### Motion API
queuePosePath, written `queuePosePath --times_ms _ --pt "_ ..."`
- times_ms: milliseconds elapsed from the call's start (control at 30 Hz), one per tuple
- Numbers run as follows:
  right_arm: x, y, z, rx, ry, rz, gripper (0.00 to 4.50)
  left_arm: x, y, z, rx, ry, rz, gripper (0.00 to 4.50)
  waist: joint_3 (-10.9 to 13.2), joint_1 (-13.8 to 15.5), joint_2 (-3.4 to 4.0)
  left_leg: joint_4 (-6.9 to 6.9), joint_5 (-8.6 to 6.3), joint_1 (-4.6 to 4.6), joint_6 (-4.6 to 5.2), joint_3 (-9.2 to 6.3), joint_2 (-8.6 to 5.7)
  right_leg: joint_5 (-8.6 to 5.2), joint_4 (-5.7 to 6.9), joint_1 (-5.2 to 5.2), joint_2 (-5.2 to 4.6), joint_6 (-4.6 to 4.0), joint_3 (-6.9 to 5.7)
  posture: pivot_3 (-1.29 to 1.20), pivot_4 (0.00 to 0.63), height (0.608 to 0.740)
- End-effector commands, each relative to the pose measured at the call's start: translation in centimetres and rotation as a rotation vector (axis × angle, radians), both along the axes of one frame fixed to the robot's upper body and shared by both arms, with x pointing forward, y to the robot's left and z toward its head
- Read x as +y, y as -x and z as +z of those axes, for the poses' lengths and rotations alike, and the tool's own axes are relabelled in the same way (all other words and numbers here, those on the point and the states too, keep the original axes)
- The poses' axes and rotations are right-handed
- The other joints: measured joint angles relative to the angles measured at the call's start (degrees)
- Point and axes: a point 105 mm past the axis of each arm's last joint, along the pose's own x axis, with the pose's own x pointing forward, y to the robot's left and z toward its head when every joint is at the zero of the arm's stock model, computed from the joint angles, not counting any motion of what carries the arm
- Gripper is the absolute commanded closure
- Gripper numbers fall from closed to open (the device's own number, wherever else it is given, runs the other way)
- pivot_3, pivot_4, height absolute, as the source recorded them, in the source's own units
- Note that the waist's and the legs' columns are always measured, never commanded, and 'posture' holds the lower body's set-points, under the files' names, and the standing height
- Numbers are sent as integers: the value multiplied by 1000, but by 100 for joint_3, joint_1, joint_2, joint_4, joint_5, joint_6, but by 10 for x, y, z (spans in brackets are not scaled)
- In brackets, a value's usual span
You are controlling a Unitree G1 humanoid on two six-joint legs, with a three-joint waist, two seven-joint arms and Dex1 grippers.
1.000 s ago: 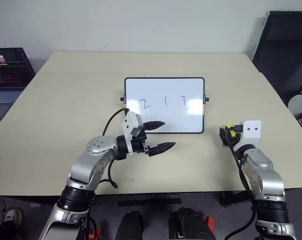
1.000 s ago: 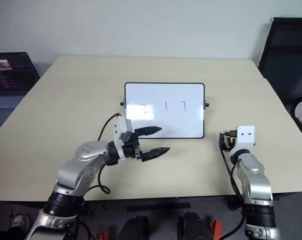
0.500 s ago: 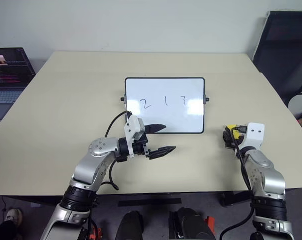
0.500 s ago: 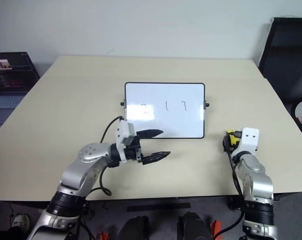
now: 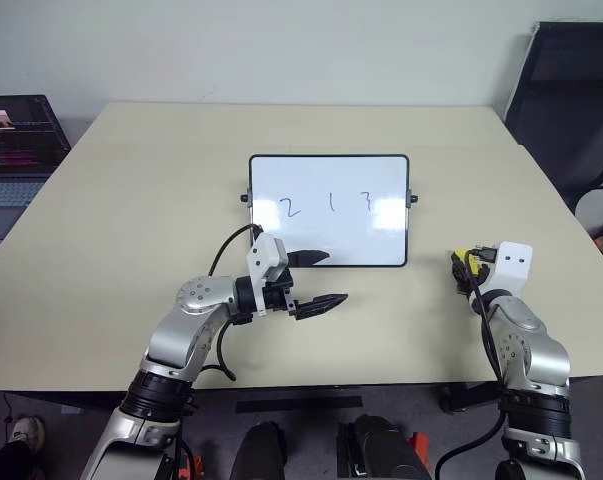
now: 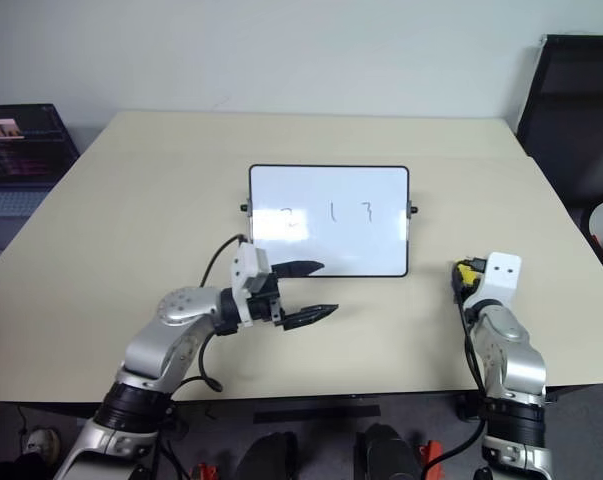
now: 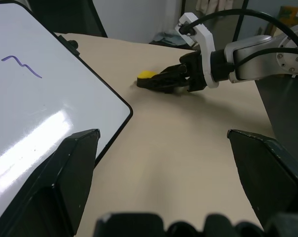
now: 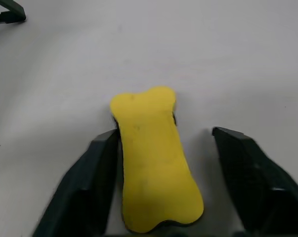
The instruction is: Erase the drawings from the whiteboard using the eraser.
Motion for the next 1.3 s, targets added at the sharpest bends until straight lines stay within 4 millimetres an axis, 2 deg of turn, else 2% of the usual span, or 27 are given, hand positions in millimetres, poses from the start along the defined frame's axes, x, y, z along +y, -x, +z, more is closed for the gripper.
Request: queuePosePath --times_ms 33,100,500,700,800,933,1300 --pt "-2 -3 18 -67 -3 -12 2721 1 0 9 -47 6 -10 0 0 -1 0 0 0 0 0 0 0 0 0 0 0 0 0 0 150 740" --pt "-1 -3 18 -69 -4 -13 3365 1 0 9 -48 5 -10 0 0 -1 0 0 0 0 0 0 0 0 0 0 0 0 0 0 150 740" --pt "2 -6 21 -83 -15 -10 3399 1 -2 11 -53 1 -7 0 0 -1 0 0 0 0 0 0 0 0 0 0 0 0 0 0 150 740" --pt "18 -11 47 -180 94 81 3399 12 -21 6 -87 -33 161 0 1 -3 1 0 0 0 0 1 0 0 0 -1 0 0 1 0 150 740" --pt "35 -16 65 -259 120 144 3399 27 -43 7 -120 -16 353 0 1 -4 1 0 0 0 0 0 1 0 0 -2 1 0 0 0 150 740" --pt "75 -24 83 -371 146 296 3399 37 -64 11 -176 8 563 0 1 -3 1 0 0 -1 0 -1 1 2 0 -2 1 4 0 0 150 740" --pt "136 -56 113 -499 133 443 3399 26 -67 21 -198 44 575 0 1 5 1 0 0 -4 0 0 0 5 0 -2 0 7 -1 0 150 740"
